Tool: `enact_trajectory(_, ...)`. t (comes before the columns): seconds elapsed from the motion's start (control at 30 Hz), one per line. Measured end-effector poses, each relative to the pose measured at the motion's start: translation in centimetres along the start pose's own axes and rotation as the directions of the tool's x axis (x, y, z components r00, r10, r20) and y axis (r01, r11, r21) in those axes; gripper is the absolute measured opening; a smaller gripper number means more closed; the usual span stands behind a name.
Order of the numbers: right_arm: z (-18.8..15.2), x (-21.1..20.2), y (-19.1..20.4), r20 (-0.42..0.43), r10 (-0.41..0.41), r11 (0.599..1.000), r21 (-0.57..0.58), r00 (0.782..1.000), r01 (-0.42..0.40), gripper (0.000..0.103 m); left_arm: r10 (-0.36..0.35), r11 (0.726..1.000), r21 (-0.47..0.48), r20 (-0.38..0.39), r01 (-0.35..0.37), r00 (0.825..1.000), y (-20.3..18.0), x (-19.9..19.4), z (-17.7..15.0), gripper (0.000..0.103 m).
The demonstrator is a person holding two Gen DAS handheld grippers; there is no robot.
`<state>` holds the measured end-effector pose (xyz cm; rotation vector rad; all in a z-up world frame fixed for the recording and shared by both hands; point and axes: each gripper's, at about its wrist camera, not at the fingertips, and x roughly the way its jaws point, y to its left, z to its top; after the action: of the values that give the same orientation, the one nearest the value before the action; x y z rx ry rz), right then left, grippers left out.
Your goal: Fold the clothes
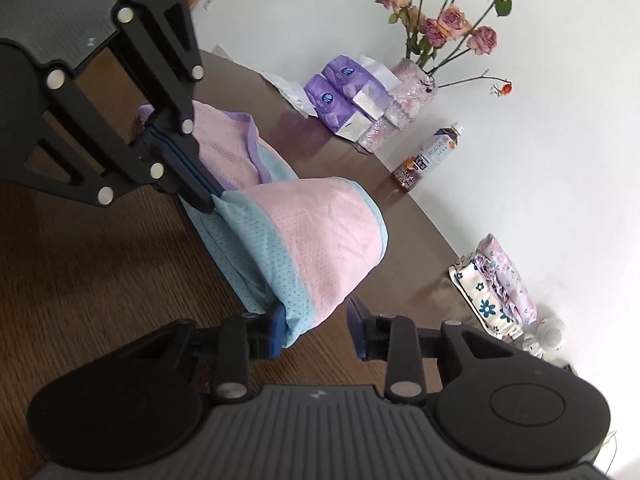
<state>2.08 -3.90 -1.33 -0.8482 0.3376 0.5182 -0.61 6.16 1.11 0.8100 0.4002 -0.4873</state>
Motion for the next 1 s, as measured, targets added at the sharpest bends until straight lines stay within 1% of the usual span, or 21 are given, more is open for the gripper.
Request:
enact_trajectory(0.03, -0.1, -0.1, 0.0, 0.002, -0.002, 1.000, 0.008, 1.000, 0.002, 0.032, 0.000, 1.000, -0.004, -0.001, 0.000, 1.000, 0.0, 0.0, 0.0, 0.000)
enact_trajectory(0.1, -0.3, -0.7, -0.4, 0.011, 0.004, 0.999, 0.045, 1.000, -0.004, 0.040, 0.000, 1.000, -0.019, -0.004, 0.000, 1.000, 0.1, -0.1, -0.1, 0.000)
enact_trajectory(0.13, -0.4, -1.2, -0.8, 0.015, 0.021, 0.997, 0.080, 1.000, -0.022, 0.042, -0.007, 0.999, -0.040, -0.004, 0.006, 1.000, 0.3, -0.3, -0.1, 0.002)
enact_trajectory(0.2, -0.6, -2.3, -2.0, 0.028, 0.068, 0.983, 0.171, 0.997, -0.071, 0.043, -0.036, 0.993, -0.108, 0.004, 0.036, 0.999, 1.0, -1.0, -0.2, 0.004)
enact_trajectory(0.27, -1.0, -3.0, -3.9, 0.046, 0.116, 0.945, 0.302, 0.992, -0.124, 0.046, -0.068, 0.977, -0.202, 0.021, 0.071, 0.997, 2.1, -1.7, -0.2, 0.005)
enact_trajectory(0.3, -1.2, -3.3, -4.8, 0.057, 0.138, 0.918, 0.368, 0.989, -0.149, 0.047, -0.082, 0.962, -0.258, 0.031, 0.087, 0.996, 2.8, -1.9, -0.2, 0.009)
enact_trajectory(0.33, -1.5, -3.2, -5.8, 0.069, 0.160, 0.881, 0.439, 0.985, -0.174, 0.048, -0.090, 0.942, -0.321, 0.040, 0.098, 0.995, 3.6, -1.9, -0.1, 0.021)
enact_trajectory(0.37, -1.8, -2.9, -6.8, 0.080, 0.182, 0.836, 0.512, 0.980, -0.197, 0.048, -0.098, 0.918, -0.382, 0.050, 0.110, 0.994, 4.4, -2.0, 0.0, 0.029)
enact_trajectory(0.4, -2.1, -2.4, -7.6, 0.088, 0.204, 0.787, 0.578, 0.975, -0.216, 0.048, -0.105, 0.890, -0.440, 0.060, 0.121, 0.993, 5.1, -1.9, 0.1, 0.041)
enact_trajectory(0.5, -3.0, -0.2, -9.4, 0.104, 0.263, 0.625, 0.739, 0.959, -0.251, 0.047, -0.151, 0.790, -0.591, 0.072, 0.164, 0.986, 6.8, -0.2, 0.2, 0.042)
enact_trajectory(0.57, -3.7, 1.3, -9.8, 0.109, 0.291, 0.537, 0.803, 0.951, -0.256, 0.046, -0.192, 0.707, -0.683, 0.063, 0.182, 0.979, 7.7, 1.4, -0.3, 0.042)
enact_trajectory(0.63, -4.1, 2.4, -9.7, 0.113, 0.312, 0.478, 0.839, 0.943, -0.259, 0.042, -0.231, 0.619, -0.761, 0.059, 0.194, 0.971, 8.6, 2.8, -0.8, 0.042)
enact_trajectory(0.67, -4.2, 2.9, -9.6, 0.114, 0.322, 0.457, 0.851, 0.940, -0.260, 0.039, -0.244, 0.587, -0.786, 0.060, 0.196, 0.968, 8.9, 3.4, -1.2, 0.040)
enact_trajectory(0.7, -4.3, 3.2, -9.5, 0.115, 0.331, 0.440, 0.859, 0.937, -0.261, 0.037, -0.253, 0.562, -0.803, 0.062, 0.200, 0.965, 9.1, 3.9, -1.5, 0.039)
enact_trajectory(0.77, -4.5, 3.6, -9.1, 0.122, 0.344, 0.412, 0.871, 0.931, -0.266, 0.023, -0.262, 0.549, -0.808, 0.075, 0.212, 0.962, 9.2, 4.3, -1.8, 0.032)
enact_trajectory(0.8, -4.6, 3.7, -9.0, 0.127, 0.346, 0.402, 0.876, 0.930, -0.268, 0.021, -0.265, 0.546, -0.809, 0.080, 0.218, 0.961, 9.2, 4.4, -1.9, 0.024)
enact_trajectory(0.83, -4.6, 3.5, -9.0, 0.130, 0.342, 0.398, 0.877, 0.931, -0.268, 0.019, -0.266, 0.549, -0.806, 0.083, 0.221, 0.961, 9.1, 4.3, -1.9, 0.022)
enact_trajectory(0.9, -4.6, 3.3, -8.9, 0.134, 0.337, 0.393, 0.880, 0.932, -0.268, 0.018, -0.263, 0.550, -0.806, 0.084, 0.220, 0.961, 9.1, 4.5, -2.0, 0.022)
enact_trajectory(0.93, -4.6, 3.3, -9.0, 0.138, 0.339, 0.387, 0.881, 0.930, -0.272, 0.020, -0.262, 0.544, -0.809, 0.087, 0.221, 0.961, 9.3, 4.5, -2.0, 0.023)
enact_trajectory(0.97, -4.6, 3.3, -9.2, 0.141, 0.340, 0.377, 0.885, 0.930, -0.272, 0.023, -0.262, 0.539, -0.813, 0.090, 0.222, 0.961, 9.4, 4.6, -2.0, 0.025)
enact_trajectory(1.0, -4.6, 3.4, -9.5, 0.144, 0.340, 0.365, 0.890, 0.929, -0.272, 0.027, -0.258, 0.535, -0.815, 0.094, 0.224, 0.961, 9.6, 4.6, -2.0, 0.031)
